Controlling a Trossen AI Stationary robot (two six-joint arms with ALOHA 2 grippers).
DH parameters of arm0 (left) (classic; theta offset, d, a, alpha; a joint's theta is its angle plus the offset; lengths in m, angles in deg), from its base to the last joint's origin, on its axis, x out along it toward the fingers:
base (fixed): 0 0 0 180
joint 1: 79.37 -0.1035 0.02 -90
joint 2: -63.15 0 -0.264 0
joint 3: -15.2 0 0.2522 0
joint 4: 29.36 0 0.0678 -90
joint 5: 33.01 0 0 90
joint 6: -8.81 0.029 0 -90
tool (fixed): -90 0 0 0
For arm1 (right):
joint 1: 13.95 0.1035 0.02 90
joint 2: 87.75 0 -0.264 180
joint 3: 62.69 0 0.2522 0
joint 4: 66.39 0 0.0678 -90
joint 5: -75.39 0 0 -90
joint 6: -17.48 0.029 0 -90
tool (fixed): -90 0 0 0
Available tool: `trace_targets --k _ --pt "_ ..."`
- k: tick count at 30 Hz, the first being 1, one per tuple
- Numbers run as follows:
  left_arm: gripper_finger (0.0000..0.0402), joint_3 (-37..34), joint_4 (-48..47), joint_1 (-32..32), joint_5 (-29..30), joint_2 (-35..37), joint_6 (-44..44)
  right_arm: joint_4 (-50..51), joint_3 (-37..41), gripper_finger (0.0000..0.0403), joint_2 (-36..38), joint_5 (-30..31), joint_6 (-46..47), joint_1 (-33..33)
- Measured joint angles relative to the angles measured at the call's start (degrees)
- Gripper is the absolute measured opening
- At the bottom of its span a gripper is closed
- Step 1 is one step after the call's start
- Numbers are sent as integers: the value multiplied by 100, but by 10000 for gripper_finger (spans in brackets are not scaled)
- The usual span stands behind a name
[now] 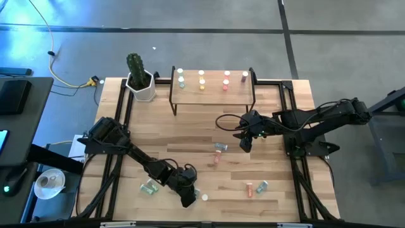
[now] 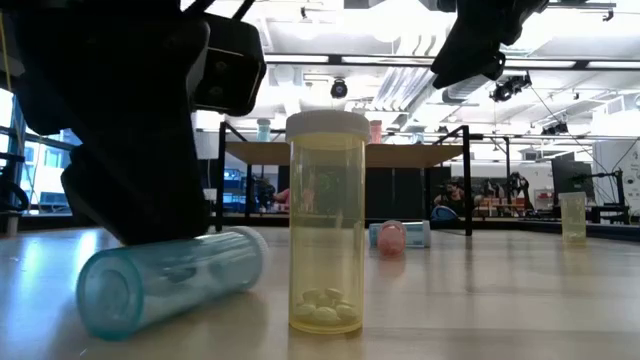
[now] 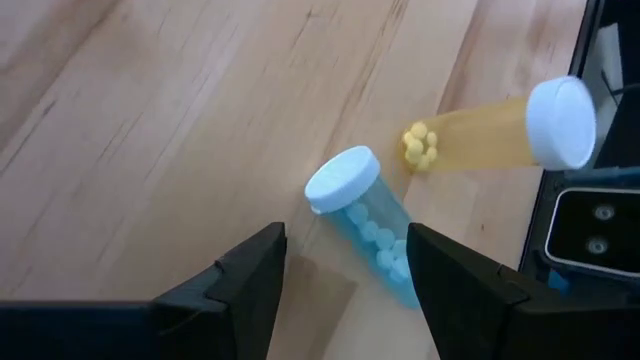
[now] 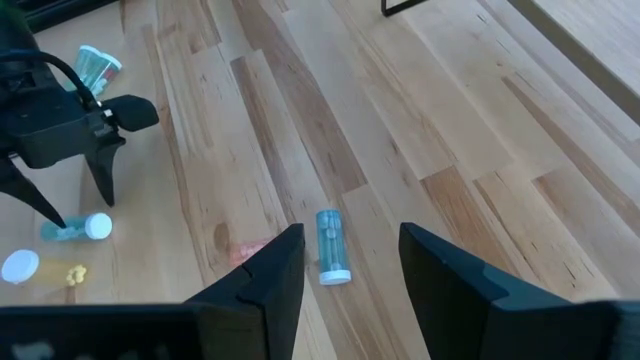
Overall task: Pick and place medicine bottles onto shelf by color
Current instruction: Put the blue pill bottle on the shelf aligned with the other blue pill bottle
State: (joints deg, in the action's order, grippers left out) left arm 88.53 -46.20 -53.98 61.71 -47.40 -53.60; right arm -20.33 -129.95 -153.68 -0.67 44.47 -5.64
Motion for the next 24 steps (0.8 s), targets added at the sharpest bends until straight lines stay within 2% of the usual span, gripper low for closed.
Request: trace_targets --k 5,13,19,24 --pt "197 -34 20 -118 -359 132 8 2 0 156 0 0 0 4" --pt "197 -26 227 -4 -261 111 -221 2 0 156 0 2 -26 76" --pt "197 -25 569 67 116 107 -237 -26 0 156 0 5 -31 161" --pt "197 -22 618 62 183 36 -282 -11 0 156 0 118 -2 216"
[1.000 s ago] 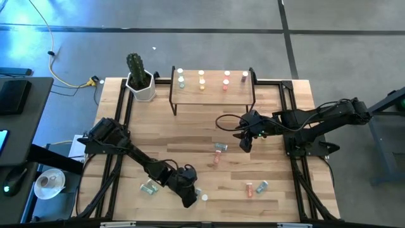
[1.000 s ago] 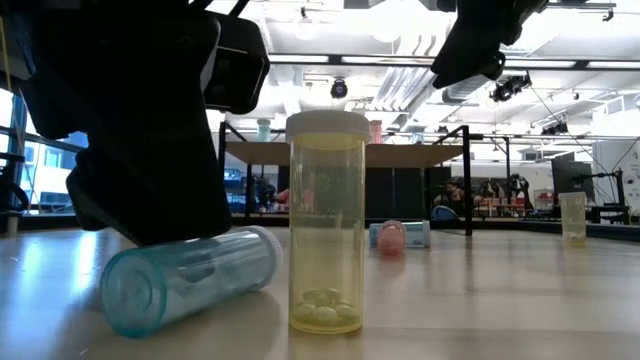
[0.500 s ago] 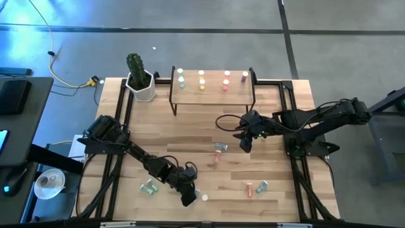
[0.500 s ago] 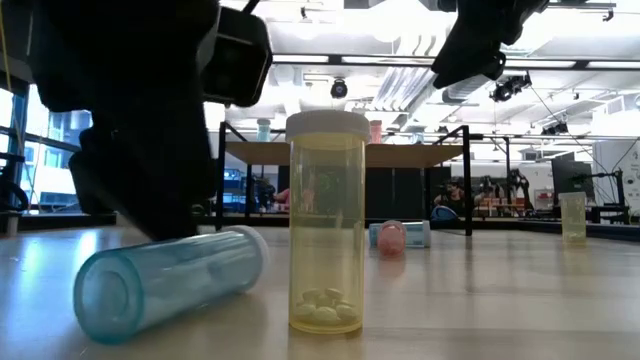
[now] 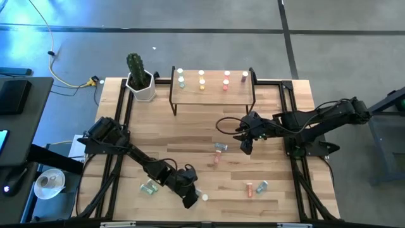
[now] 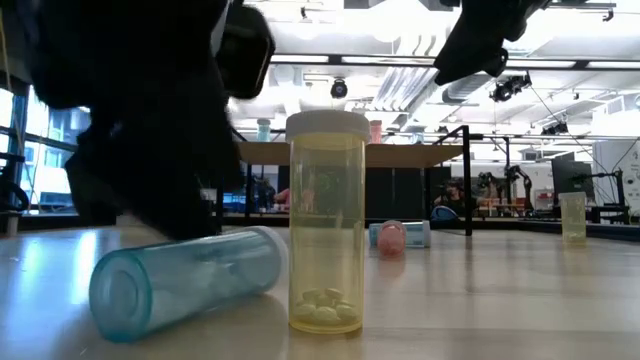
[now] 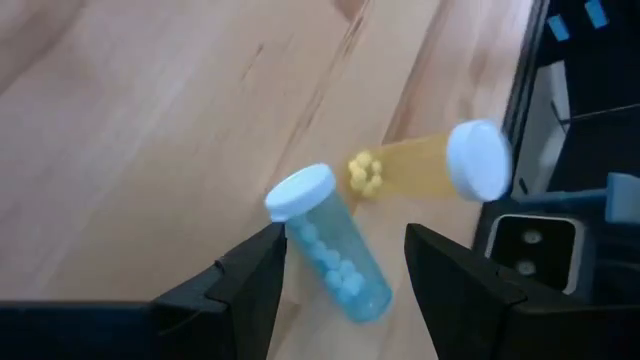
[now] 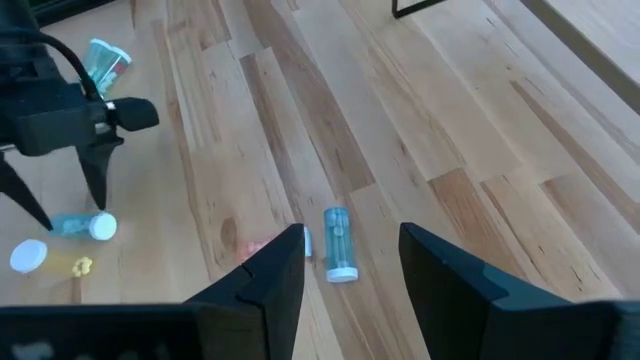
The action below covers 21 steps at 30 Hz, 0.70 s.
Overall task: Pick and place medicine bottles onto shelf by color
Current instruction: Put the blue pill bottle on the shelf aligned with the other blue pill bottle
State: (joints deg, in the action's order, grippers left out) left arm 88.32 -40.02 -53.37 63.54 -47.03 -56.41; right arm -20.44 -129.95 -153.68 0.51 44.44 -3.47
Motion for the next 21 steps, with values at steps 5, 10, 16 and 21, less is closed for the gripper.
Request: trace_targets --k 5,10,16,21 --pt "197 0 52 4 -114 -187 -185 10 0 156 0 11 0 22" --pt "197 12 94 33 -101 -261 -208 11 0 156 0 15 0 20" --pt "196 31 -128 33 -131 -265 -46 11 0 156 0 15 2 20" --pt "177 29 -220 -12 -258 -268 101 10 0 156 0 16 2 20"
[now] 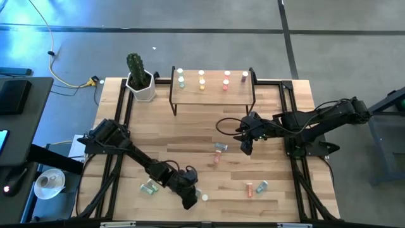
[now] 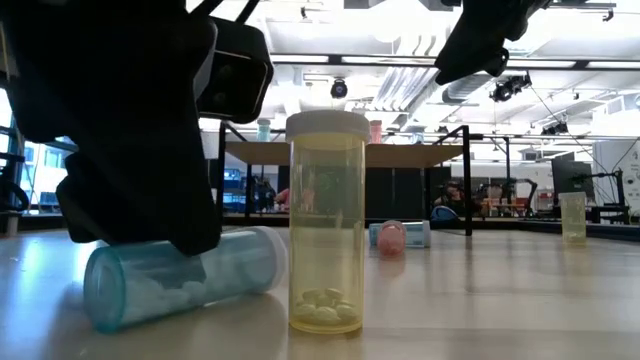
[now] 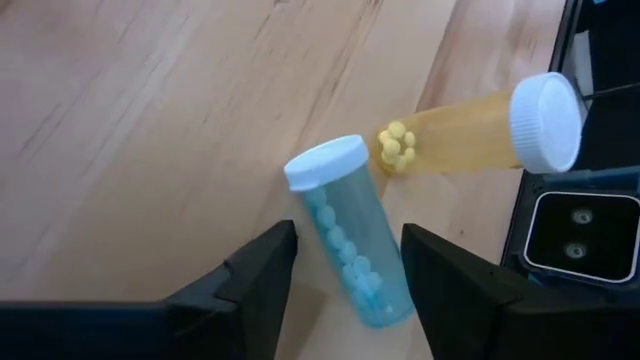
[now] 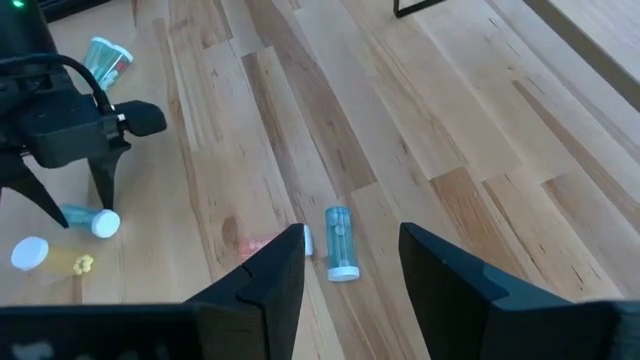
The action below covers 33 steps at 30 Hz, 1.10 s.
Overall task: Pick and place medicine bottles onto shelf by color
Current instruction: Put the blue pill bottle on the shelf aligned with the other blue pill bottle
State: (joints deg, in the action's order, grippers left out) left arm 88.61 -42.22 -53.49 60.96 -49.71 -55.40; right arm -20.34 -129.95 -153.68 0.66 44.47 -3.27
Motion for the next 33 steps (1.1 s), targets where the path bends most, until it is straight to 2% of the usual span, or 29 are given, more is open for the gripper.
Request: trace_targets --k 5,15,23,33 --pt "144 -7 -58 -62 -211 -9 381 -2 0 156 0 2 0 0" --pt "94 -20 -93 -128 -356 -17 1706 0 0 156 0 0 0 0" --pt "89 -24 -83 -126 -372 -17 2641 0 0 156 0 0 0 0" --pt "85 -36 -102 -162 -109 87 2693 -1 0 156 0 1 2 0"
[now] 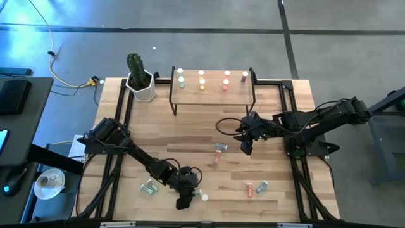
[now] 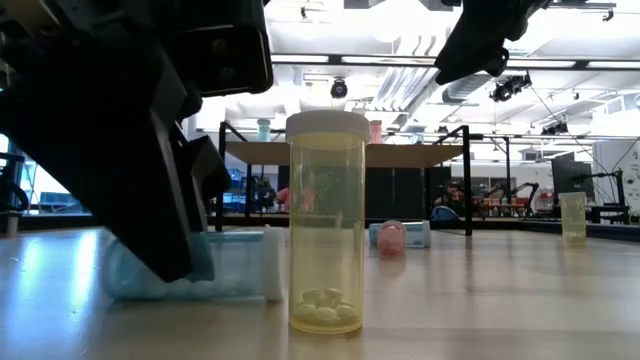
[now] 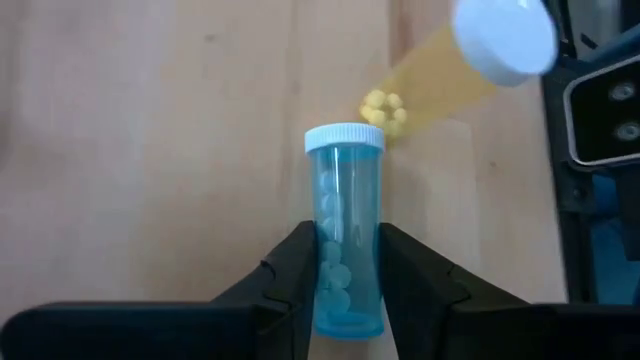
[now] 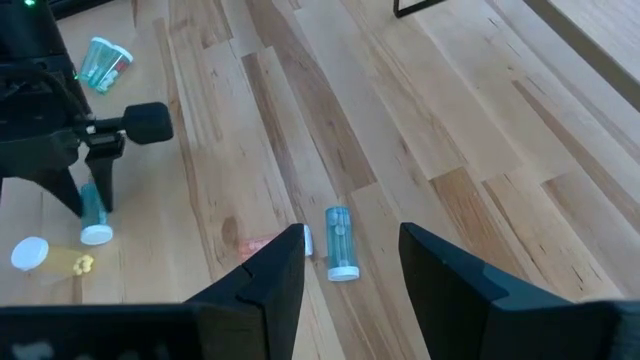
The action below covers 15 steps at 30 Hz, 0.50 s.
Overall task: Pick and place medicine bottles onto shelf by color
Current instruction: Put the blue pill bottle on the shelf aligned with the other blue pill bottle
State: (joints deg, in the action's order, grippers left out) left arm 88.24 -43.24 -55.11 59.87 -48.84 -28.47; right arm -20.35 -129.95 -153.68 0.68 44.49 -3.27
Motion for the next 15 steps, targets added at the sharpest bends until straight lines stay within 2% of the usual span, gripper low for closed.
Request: trace_targets --k 11,15 --pt "83 -23 -957 -117 796 510 28 -5 0 156 2 -2 2 0" --pt "83 -17 -927 -277 999 740 240 -43 0 156 2 -2 2 0"
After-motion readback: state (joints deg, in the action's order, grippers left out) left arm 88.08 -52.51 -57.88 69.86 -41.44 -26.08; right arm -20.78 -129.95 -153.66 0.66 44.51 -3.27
